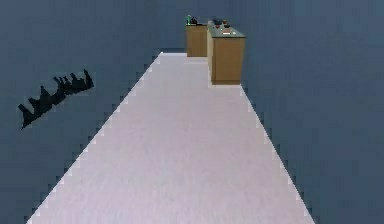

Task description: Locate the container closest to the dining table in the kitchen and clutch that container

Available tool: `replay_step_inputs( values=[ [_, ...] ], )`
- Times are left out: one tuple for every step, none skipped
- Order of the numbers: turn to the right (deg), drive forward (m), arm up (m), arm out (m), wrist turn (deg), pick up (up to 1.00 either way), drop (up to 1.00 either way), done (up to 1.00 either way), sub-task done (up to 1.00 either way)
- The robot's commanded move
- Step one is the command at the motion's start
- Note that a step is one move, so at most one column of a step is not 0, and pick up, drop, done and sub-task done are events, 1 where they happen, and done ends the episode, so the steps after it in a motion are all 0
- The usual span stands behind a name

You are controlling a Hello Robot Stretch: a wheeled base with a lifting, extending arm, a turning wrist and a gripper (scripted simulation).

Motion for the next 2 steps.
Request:
replay_step_inputs(
  values=[
    [0.0, 1.00, 0.00, 0.00, 0.0, 0.00, 0.00, 0.00, 0.00],
    [0.0, 1.00, 0.00, 0.00, 0.0, 0.00, 0.00, 0.00, 0.00]
  ],
)
